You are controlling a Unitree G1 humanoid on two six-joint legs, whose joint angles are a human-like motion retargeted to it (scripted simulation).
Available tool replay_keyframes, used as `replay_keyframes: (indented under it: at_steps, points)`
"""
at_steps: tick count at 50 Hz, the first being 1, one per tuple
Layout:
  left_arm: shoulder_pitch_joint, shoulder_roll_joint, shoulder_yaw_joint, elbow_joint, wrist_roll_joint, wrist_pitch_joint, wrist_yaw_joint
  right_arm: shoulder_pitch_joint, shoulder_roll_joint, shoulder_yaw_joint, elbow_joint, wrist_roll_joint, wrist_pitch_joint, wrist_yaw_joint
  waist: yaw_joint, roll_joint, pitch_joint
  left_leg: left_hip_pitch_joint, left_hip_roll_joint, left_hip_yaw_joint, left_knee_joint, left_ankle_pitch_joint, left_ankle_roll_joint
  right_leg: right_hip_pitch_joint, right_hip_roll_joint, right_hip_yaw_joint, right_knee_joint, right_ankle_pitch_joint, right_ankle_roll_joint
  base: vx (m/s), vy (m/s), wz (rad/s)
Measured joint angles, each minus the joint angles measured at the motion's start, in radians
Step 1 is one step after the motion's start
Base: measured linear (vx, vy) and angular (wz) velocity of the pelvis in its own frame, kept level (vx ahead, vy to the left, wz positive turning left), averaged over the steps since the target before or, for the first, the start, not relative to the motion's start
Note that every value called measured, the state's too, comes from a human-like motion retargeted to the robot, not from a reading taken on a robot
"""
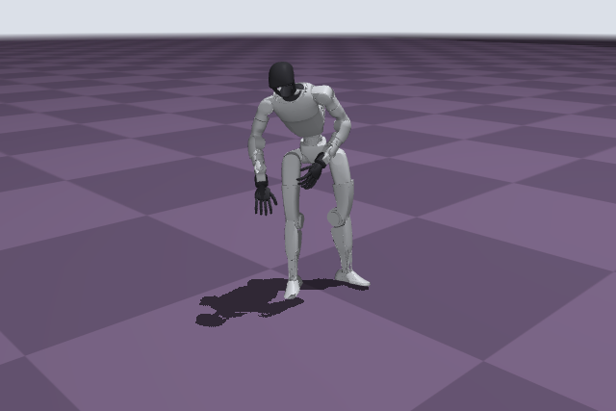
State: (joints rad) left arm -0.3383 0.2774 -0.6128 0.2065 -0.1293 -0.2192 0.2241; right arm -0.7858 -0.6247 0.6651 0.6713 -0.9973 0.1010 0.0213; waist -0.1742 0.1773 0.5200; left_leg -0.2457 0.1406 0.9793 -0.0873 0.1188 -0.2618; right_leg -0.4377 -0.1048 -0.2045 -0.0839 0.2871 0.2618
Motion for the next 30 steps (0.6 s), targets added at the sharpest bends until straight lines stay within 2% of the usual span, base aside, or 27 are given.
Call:
replay_keyframes:
  at_steps: [3, 7, 10, 13, 18, 20, 23, 27, 30]
  points:
    - [0.171, 0.129, 0.018, -0.114, -0.056, -0.029, -0.052, 0.042, 0.070, 0.061, -0.095, -0.060, -0.035, 0.065, 0.031, 0.031, 0.000, 0.016, 0.004, 0.028, 0.000, 0.000, 0.000, -0.003, 0.009, 0.028, 0.003, -0.002, 0.000, 0.10, -0.09, -0.44]
    - [0.274, 0.251, 0.058, -0.253, -0.108, -0.062, -0.094, 0.050, 0.110, 0.106, -0.185, -0.212, -0.049, 0.054, 0.050, 0.065, 0.000, 0.038, 0.008, 0.062, 0.000, 0.002, 0.000, -0.004, 0.019, 0.062, 0.002, -0.002, 0.000, 0.08, -0.09, -0.44]
    - [0.235, 0.290, 0.065, -0.336, -0.107, -0.074, -0.079, 0.031, 0.080, 0.107, -0.247, -0.288, -0.026, -0.005, 0.043, 0.066, 0.000, 0.058, 0.010, 0.086, 0.000, 0.005, 0.000, 0.002, 0.029, 0.084, -0.001, -0.001, 0.000, 0.05, -0.09, -0.44]
    - [0.090, 0.266, 0.018, -0.366, -0.076, -0.050, -0.068, 0.008, 0.008, 0.077, -0.281, -0.264, -0.011, -0.019, 0.008, 0.048, 0.000, 0.087, 0.014, 0.107, 0.000, 0.008, 0.000, 0.018, 0.041, 0.101, -0.003, -0.003, 0.000, 0.04, -0.09, -0.42]
    - [-0.314, 0.065, -0.180, -0.193, -0.066, 0.058, -0.093, -0.077, -0.164, 0.027, -0.201, 0.002, -0.020, 0.028, -0.072, 0.008, 0.000, 0.138, 0.020, 0.129, 0.000, 0.011, 0.001, 0.054, 0.053, 0.115, 0.000, -0.015, 0.000, 0.03, -0.05, -0.30]
    - [-0.483, -0.047, -0.271, -0.053, -0.139, 0.093, -0.092, -0.166, -0.227, 0.084, -0.078, 0.069, -0.013, 0.055, -0.101, -0.016, 0.000, 0.152, 0.021, 0.135, 0.004, 0.009, 0.001, 0.062, 0.052, 0.119, 0.004, -0.022, 0.000, 0.06, 0.00, -0.20]
    - [-0.703, -0.216, -0.367, 0.217, -0.222, 0.115, -0.007, -0.321, -0.258, 0.201, 0.183, 0.192, 0.022, 0.015, -0.152, -0.057, 0.000, 0.158, 0.020, 0.140, 0.010, 0.004, 0.002, 0.062, 0.046, 0.120, 0.017, -0.034, 0.000, 0.00, 0.00, 0.00]
    - [-0.881, -0.397, -0.378, 0.544, -0.243, 0.130, 0.110, -0.439, -0.252, 0.296, 0.457, 0.274, 0.030, 0.007, -0.206, -0.094, 0.000, 0.164, 0.019, 0.146, 0.016, -0.002, 0.004, 0.058, 0.041, 0.127, 0.034, -0.050, 0.000, 0.03, 0.00, -0.06]
    - [-0.895, -0.464, -0.315, 0.634, -0.234, 0.131, 0.142, -0.437, -0.263, 0.296, 0.504, 0.285, 0.022, 0.012, -0.221, -0.092, 0.000, 0.171, 0.021, 0.154, 0.017, -0.005, 0.011, 0.059, 0.045, 0.138, 0.038, -0.056, 0.000, 0.08, -0.02, -0.18]
